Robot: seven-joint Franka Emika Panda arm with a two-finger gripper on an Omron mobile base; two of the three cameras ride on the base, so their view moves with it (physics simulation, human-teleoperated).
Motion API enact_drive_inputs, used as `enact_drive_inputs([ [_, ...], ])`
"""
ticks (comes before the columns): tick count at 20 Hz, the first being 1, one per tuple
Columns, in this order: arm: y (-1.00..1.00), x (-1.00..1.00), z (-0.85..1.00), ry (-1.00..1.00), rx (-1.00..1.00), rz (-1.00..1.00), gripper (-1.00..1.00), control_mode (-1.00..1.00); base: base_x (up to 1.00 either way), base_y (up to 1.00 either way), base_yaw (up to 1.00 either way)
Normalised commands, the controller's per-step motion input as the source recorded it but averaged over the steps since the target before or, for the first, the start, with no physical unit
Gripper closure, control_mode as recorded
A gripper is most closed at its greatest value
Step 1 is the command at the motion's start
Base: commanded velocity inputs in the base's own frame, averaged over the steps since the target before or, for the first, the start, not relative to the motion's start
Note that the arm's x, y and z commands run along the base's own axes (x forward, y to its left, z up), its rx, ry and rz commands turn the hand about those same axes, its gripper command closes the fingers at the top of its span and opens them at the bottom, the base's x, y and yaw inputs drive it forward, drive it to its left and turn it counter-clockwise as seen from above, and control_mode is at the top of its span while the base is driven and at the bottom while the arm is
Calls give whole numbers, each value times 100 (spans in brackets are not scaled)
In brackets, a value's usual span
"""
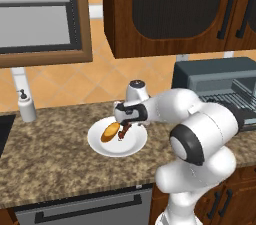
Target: Pick up the kebab skewer and baguette bread, and place them inside the toaster oven. Close the toaster oven door and start by setting the timer.
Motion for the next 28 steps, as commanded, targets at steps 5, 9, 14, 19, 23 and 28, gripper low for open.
enact_drive_inputs([
  [5, 15, 19, -21, 0, 0, 0, -100, -100, 0, 0, 0],
  [9, 2, 17, -12, 0, 0, 0, -100, -100, 0, 0, 0],
  [14, 0, 11, -12, 0, 0, 0, -100, -100, 0, 0, 0],
  [19, 0, 9, -24, 0, 0, 0, -100, -100, 0, 0, 0],
  [23, -4, 2, -30, 0, 0, 0, -100, -100, 0, 0, 0],
  [28, -3, 0, -4, 0, 0, 0, -100, -100, 0, 0, 0],
])
